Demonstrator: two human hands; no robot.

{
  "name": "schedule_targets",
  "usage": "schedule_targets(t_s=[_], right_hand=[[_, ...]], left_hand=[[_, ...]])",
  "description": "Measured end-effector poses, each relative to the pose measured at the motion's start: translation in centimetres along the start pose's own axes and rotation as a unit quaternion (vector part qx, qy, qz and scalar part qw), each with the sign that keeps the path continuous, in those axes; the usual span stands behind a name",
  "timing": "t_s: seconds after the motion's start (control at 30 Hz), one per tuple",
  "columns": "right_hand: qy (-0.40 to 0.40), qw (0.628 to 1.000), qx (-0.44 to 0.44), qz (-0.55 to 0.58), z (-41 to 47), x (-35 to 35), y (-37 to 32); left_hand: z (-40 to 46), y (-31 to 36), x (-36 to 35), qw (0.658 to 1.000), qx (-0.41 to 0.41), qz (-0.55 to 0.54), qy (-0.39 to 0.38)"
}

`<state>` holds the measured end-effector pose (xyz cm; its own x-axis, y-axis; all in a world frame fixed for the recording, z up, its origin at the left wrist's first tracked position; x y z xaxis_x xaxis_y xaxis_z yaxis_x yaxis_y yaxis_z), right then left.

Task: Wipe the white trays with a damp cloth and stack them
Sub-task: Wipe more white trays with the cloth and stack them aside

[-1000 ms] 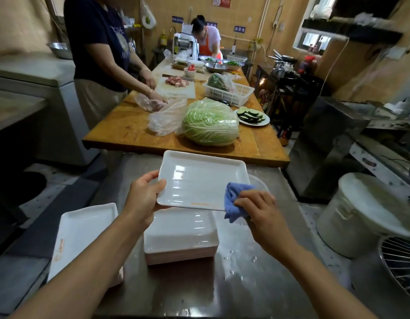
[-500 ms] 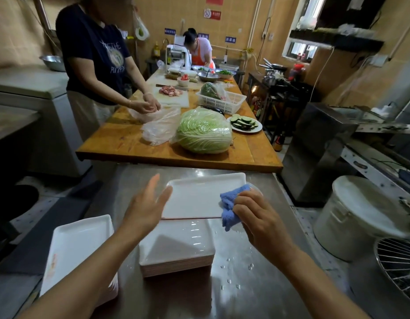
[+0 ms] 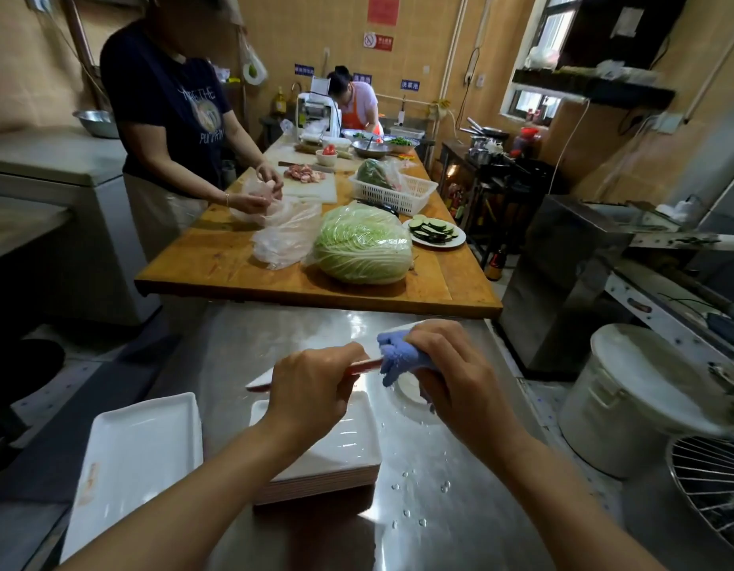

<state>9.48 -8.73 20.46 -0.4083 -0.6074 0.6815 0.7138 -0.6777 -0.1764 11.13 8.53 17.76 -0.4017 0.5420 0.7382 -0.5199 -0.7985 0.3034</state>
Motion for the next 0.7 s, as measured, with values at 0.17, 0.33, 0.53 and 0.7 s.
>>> schedule_targets(t_s=[0.17,0.33,0.53,0.7], right_hand=[[0.053,0.995,-0.075,0.038,0.4,-0.9,0.3],[0.025,0.987,-0.094,0.129,0.4,-2.6,-0.7],[0.088,0.991,-0.079,0.066,4.4,-3.7,-2.4],[0.017,0.997,-0.07,-0.04,4.6,-5.0,-1.9]], left_hand=[[-0.8,-0.6,-0.3,0.975,0.134,-0.17,-0.048],[-0.9,-0.6,0.0,0.906,0.211,-0.365,-0.021],[-1.2,-0.4,-0.1,0.871,0.248,-0.424,-0.017],[-1.5,-1.0,0.3,0.851,0.274,-0.447,-0.019]])
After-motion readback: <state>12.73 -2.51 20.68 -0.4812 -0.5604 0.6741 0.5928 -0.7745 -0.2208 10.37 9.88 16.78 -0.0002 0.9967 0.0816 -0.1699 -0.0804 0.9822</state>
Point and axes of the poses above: each hand's wrist, its own z-axis towards the middle knuckle, its own x-axis out of the back of the hand, y = z × x, the point moved 3 cm from there along z, towards the middle knuckle, and after that the axes turned 1 degree about -z, right-handed, at the moved point
